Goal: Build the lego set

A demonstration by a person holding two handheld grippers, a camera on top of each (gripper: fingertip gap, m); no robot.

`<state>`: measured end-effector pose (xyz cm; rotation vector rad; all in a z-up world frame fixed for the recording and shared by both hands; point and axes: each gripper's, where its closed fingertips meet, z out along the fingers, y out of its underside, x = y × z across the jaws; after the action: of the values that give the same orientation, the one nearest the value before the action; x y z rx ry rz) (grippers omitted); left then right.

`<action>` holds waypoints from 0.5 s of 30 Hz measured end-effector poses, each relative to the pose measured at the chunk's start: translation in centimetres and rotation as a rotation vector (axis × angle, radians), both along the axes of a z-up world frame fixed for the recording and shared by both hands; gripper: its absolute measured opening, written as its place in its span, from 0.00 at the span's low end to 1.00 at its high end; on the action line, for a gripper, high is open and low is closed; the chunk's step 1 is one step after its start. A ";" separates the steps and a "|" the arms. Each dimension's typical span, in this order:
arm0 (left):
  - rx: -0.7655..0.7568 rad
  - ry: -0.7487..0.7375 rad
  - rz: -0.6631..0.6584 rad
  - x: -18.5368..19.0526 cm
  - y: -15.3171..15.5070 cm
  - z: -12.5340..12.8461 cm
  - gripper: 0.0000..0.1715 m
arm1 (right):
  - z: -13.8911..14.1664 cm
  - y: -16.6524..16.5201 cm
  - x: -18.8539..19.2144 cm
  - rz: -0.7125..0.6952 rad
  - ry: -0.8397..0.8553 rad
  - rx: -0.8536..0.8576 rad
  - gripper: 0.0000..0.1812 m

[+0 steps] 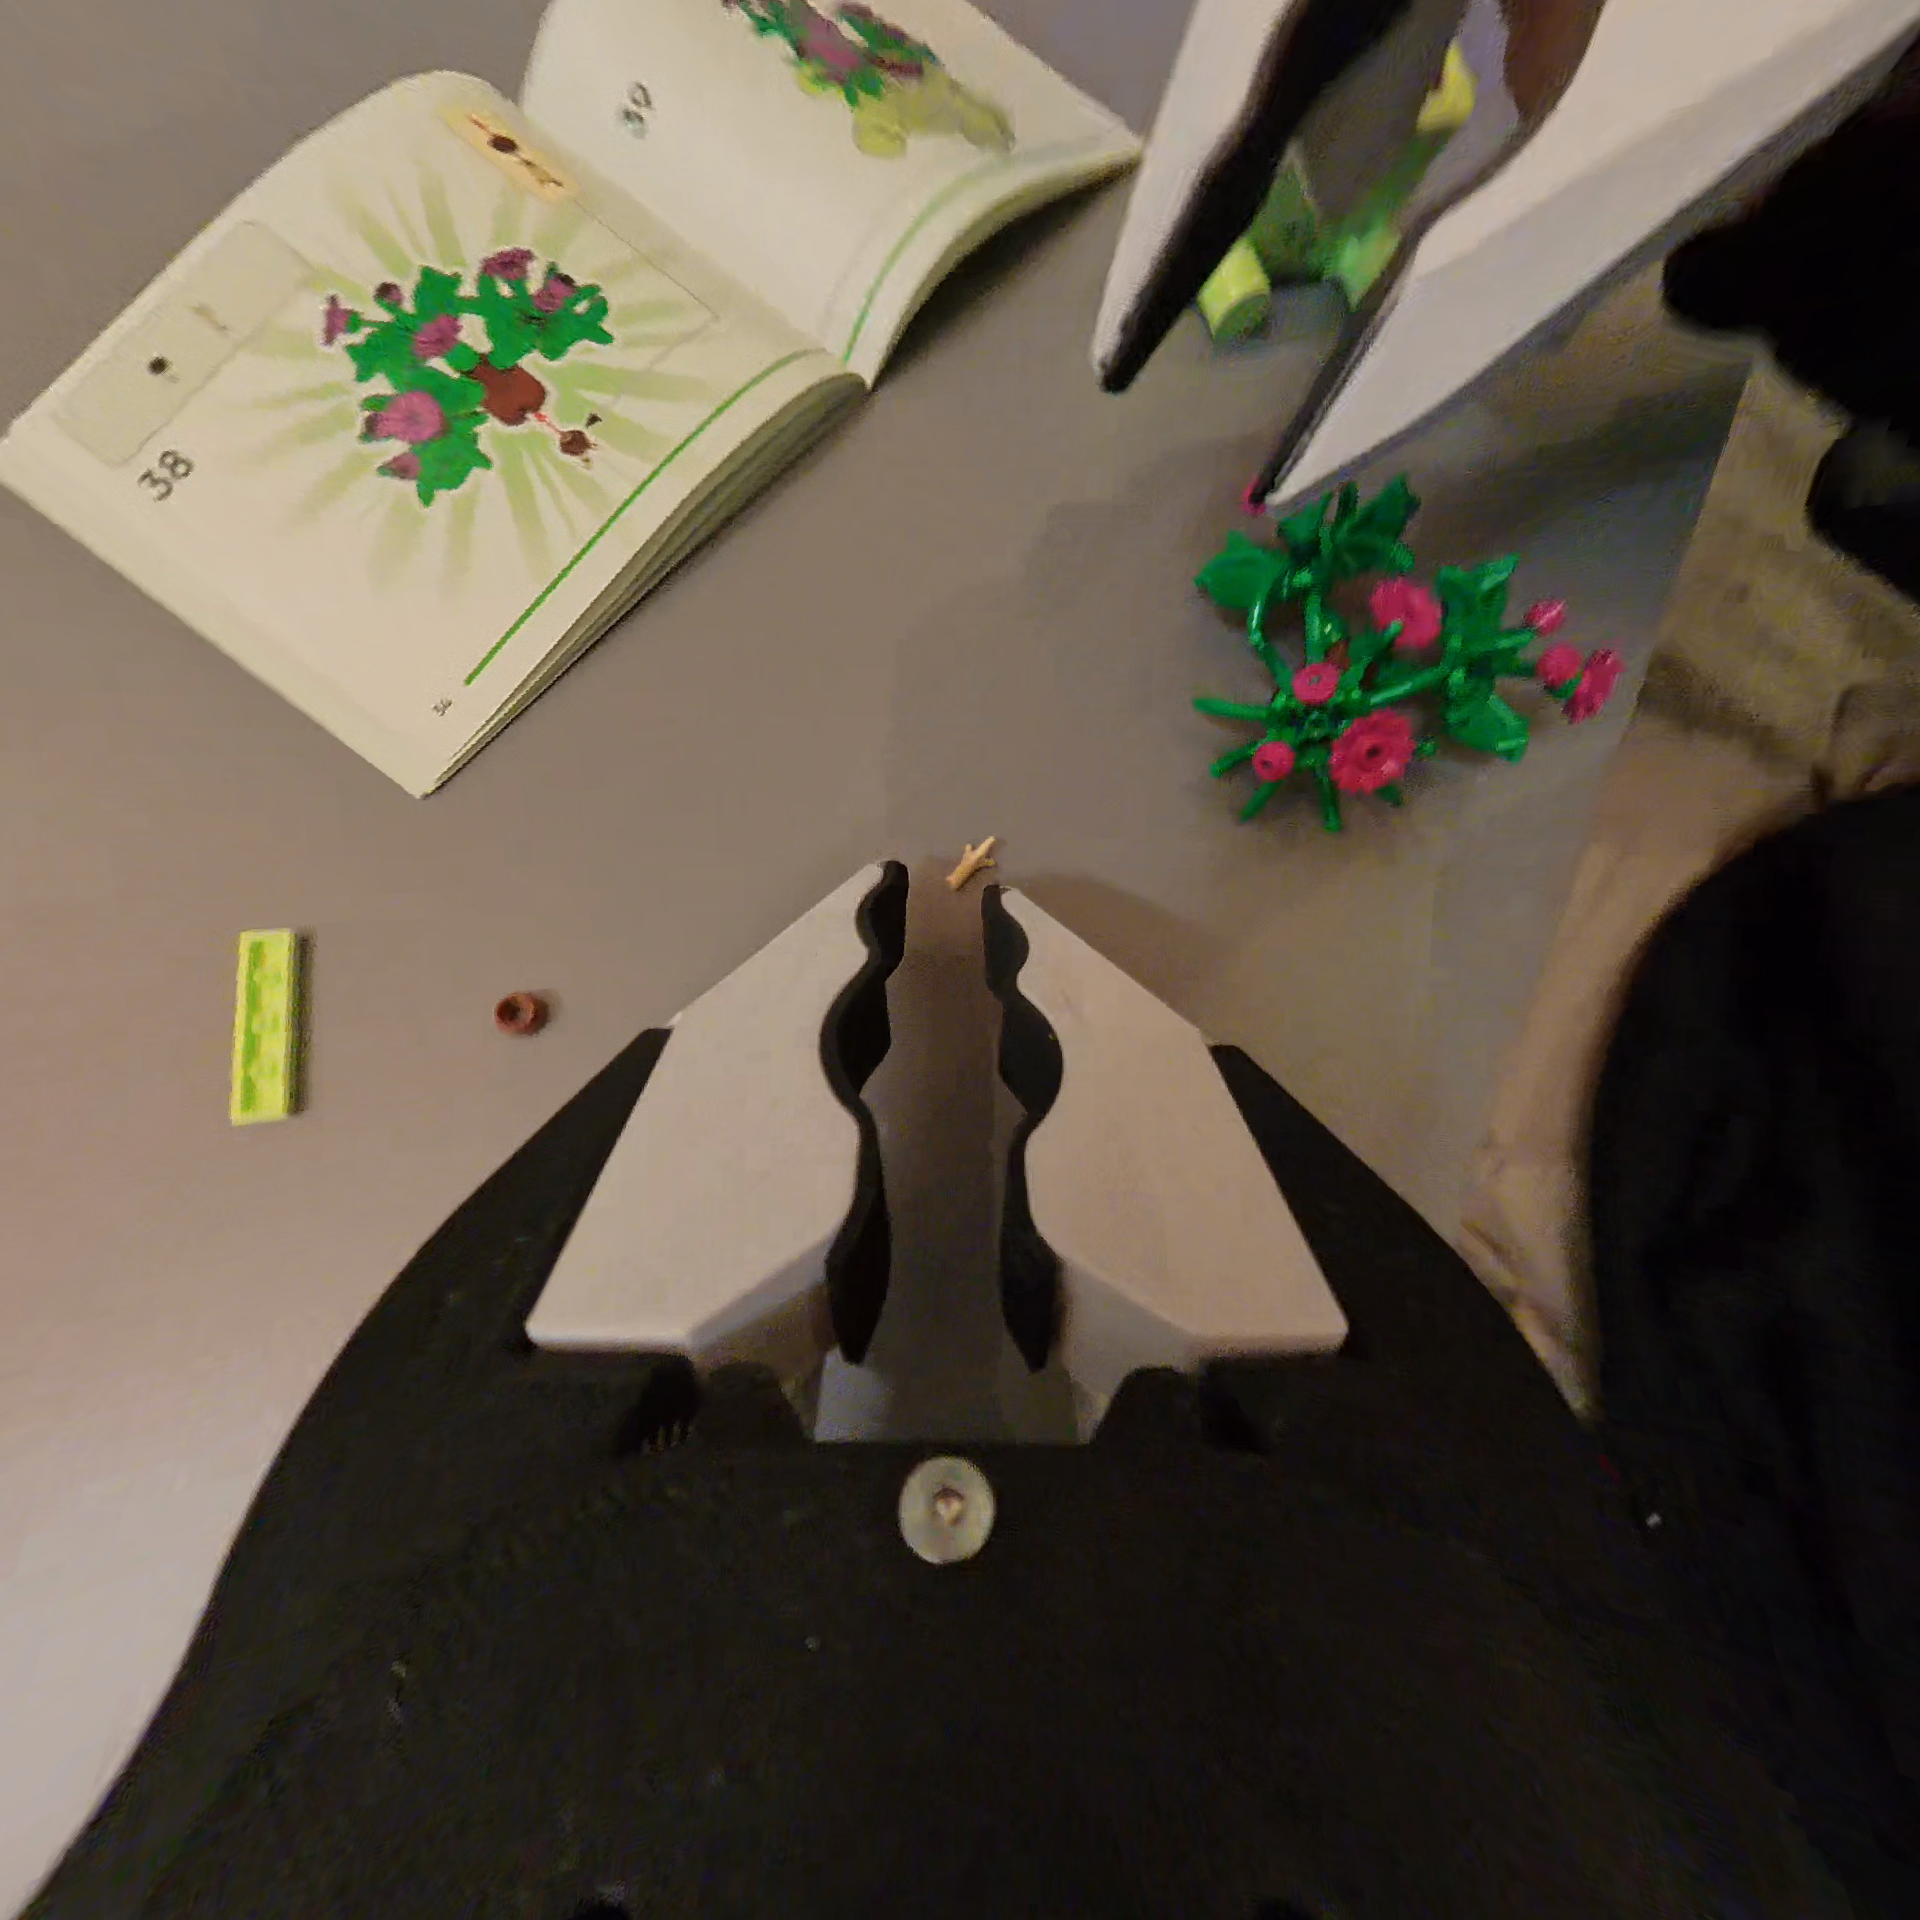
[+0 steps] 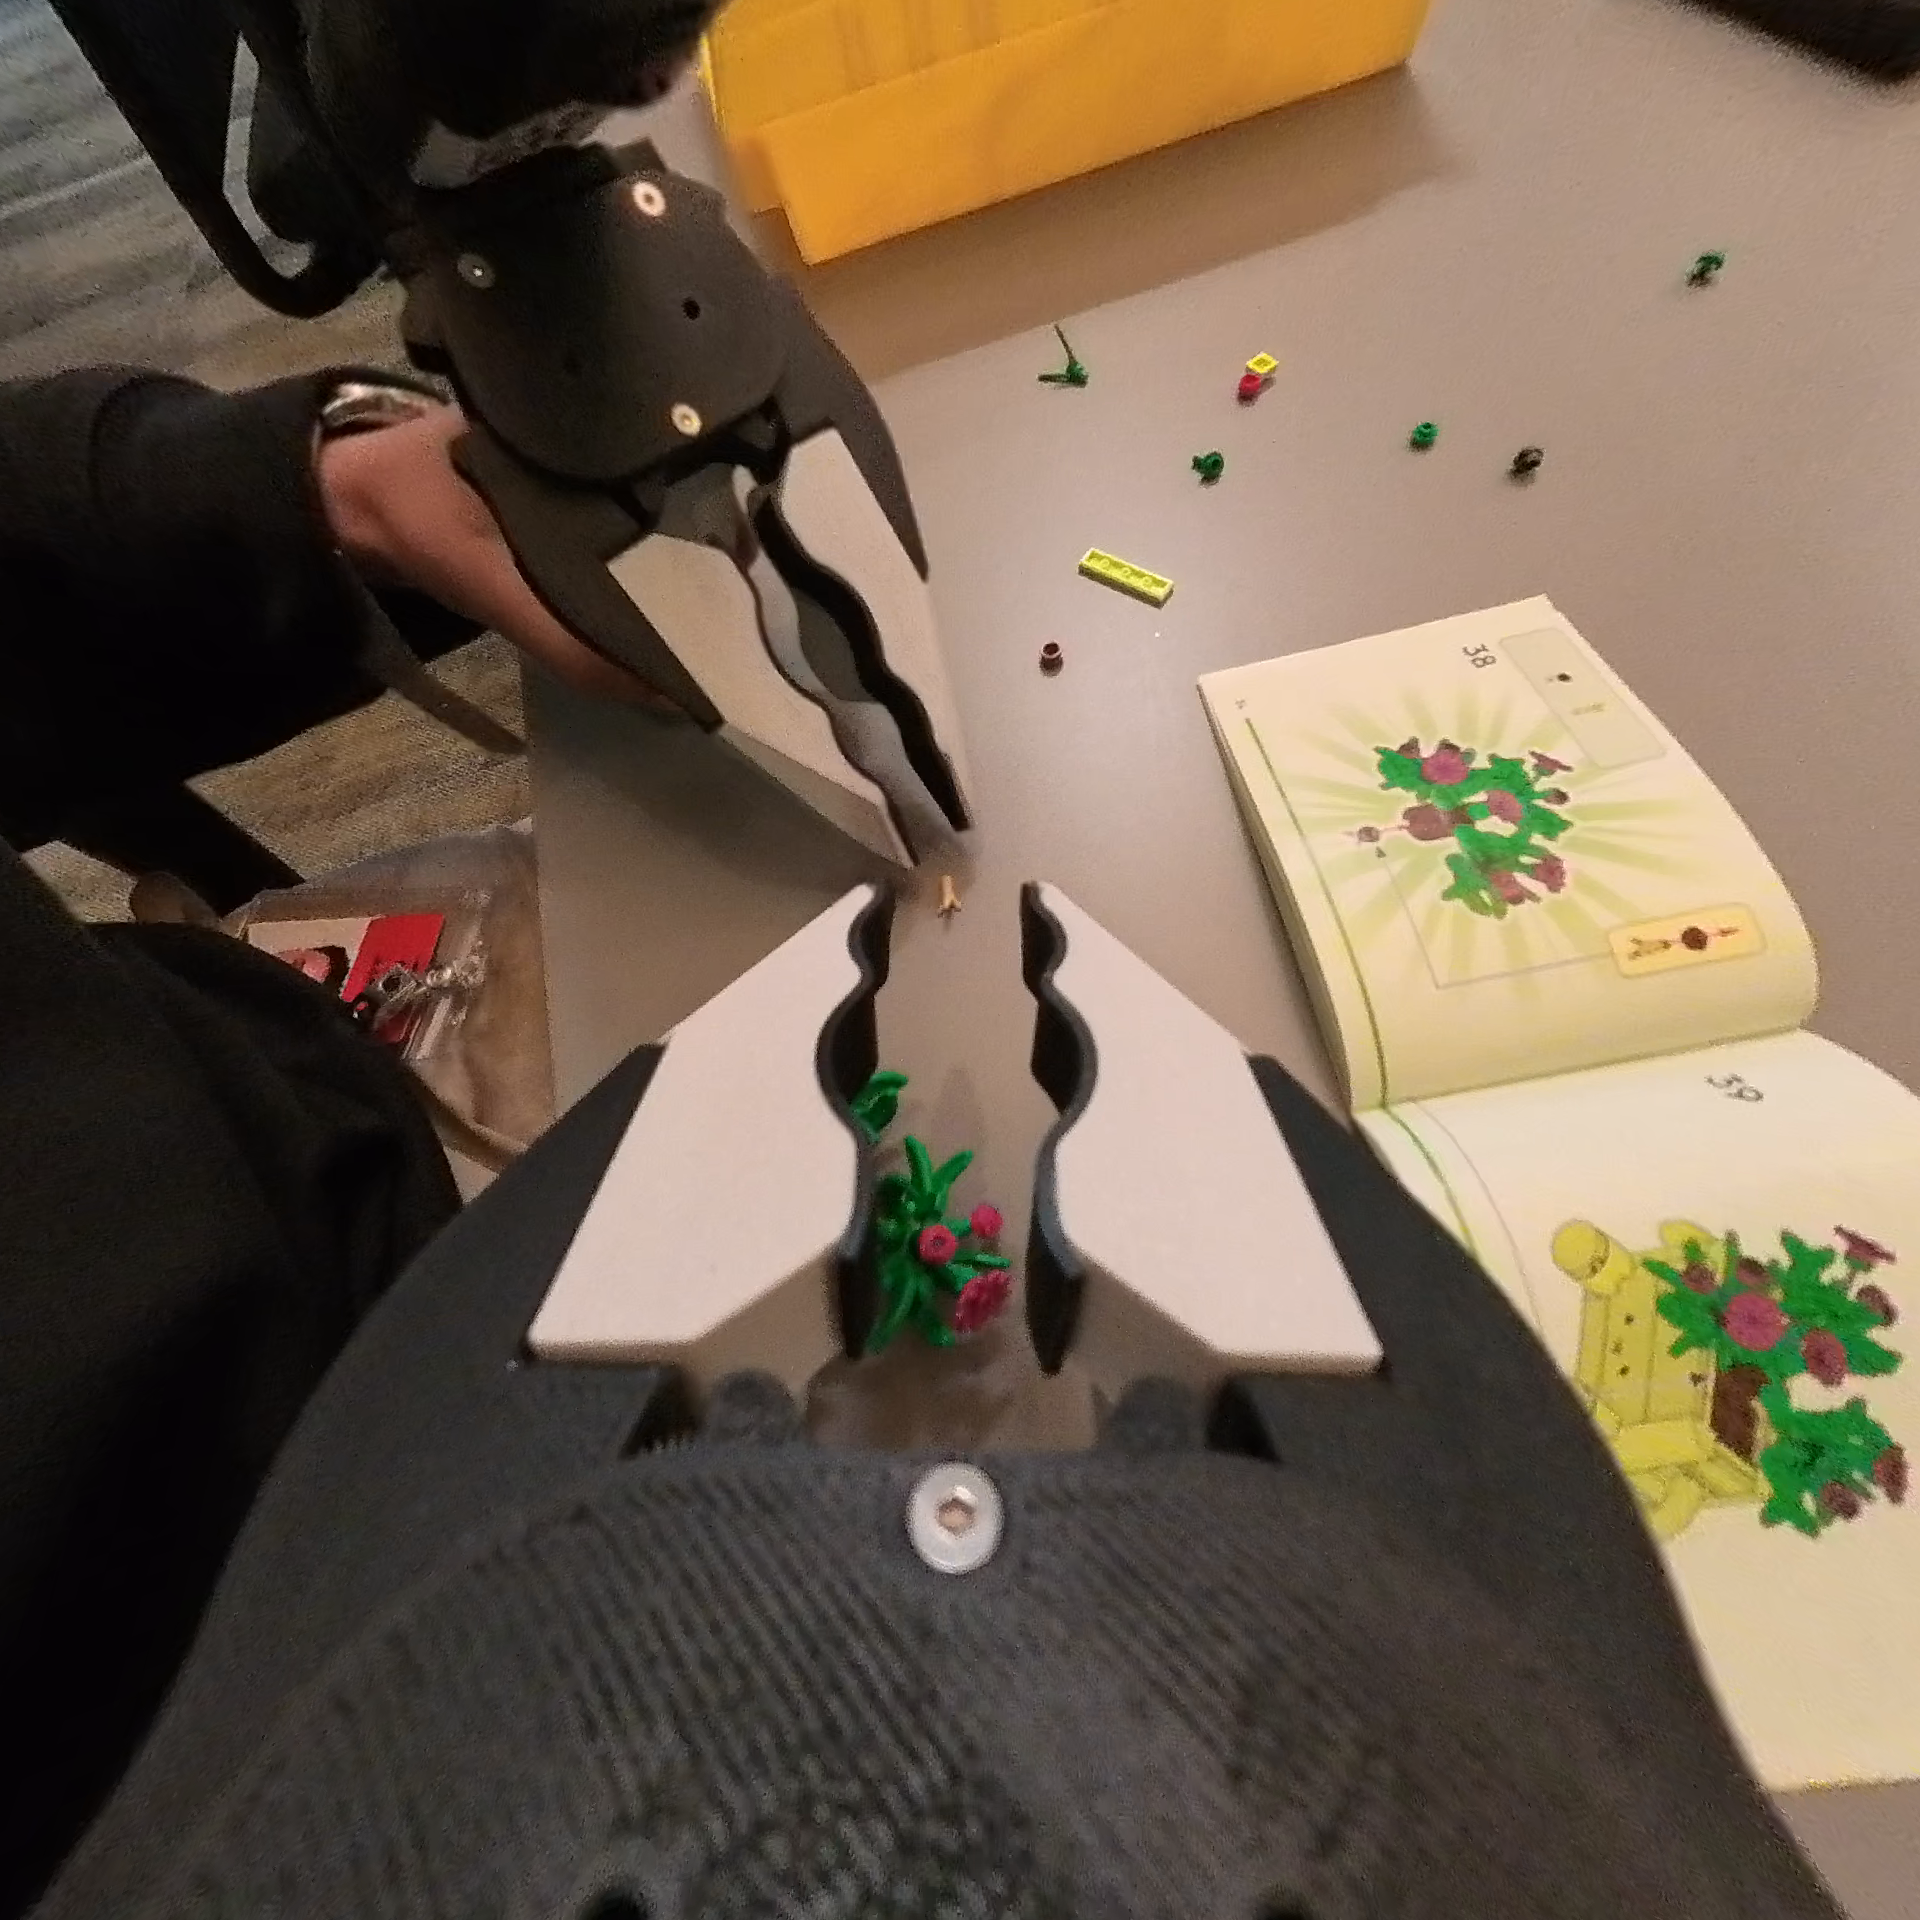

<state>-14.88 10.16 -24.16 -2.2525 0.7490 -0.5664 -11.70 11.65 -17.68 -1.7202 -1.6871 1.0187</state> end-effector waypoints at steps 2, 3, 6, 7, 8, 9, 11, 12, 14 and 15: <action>-0.005 0.061 -0.067 0.1 0.1 -0.6 0.04 | 0.0 0.0 -0.5 0.009 0.003 0.018 0.12; -0.010 0.084 -0.086 0.1 0.3 -0.9 0.03 | 0.1 -0.1 -0.7 0.007 0.009 0.028 0.12; -0.025 0.061 -0.151 0.8 0.3 -1.0 0.02 | 0.0 0.1 -0.9 -0.015 0.030 0.054 0.12; -0.036 0.055 -0.164 0.9 0.2 -1.1 0.03 | -0.1 0.2 -0.8 -0.024 0.033 0.058 0.12; -0.043 0.043 -0.172 1.0 0.2 -1.1 0.03 | -0.3 0.3 -0.7 -0.031 0.031 0.058 0.12; -0.046 0.034 -0.179 1.0 0.2 -1.1 0.03 | -0.4 0.4 -0.6 -0.035 0.026 0.055 0.12; -0.046 0.027 -0.182 1.0 0.2 -1.1 0.04 | -0.7 0.5 -0.4 -0.038 0.013 0.049 0.12; -0.048 0.025 -0.182 1.0 0.1 -1.1 0.03 | -0.8 0.6 -0.3 -0.039 0.010 0.049 0.12; -0.053 0.027 -0.187 1.1 0.0 -1.2 0.00 | -0.8 0.7 -0.3 -0.039 0.011 0.054 0.12; -0.049 0.031 -0.184 1.1 0.0 -1.2 0.00 | -0.7 0.7 -0.3 -0.037 0.011 0.055 0.12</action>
<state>-13.80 10.13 -25.37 -2.2553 0.9750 -0.6444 -12.05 12.36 -18.41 -1.7010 -1.6550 0.9552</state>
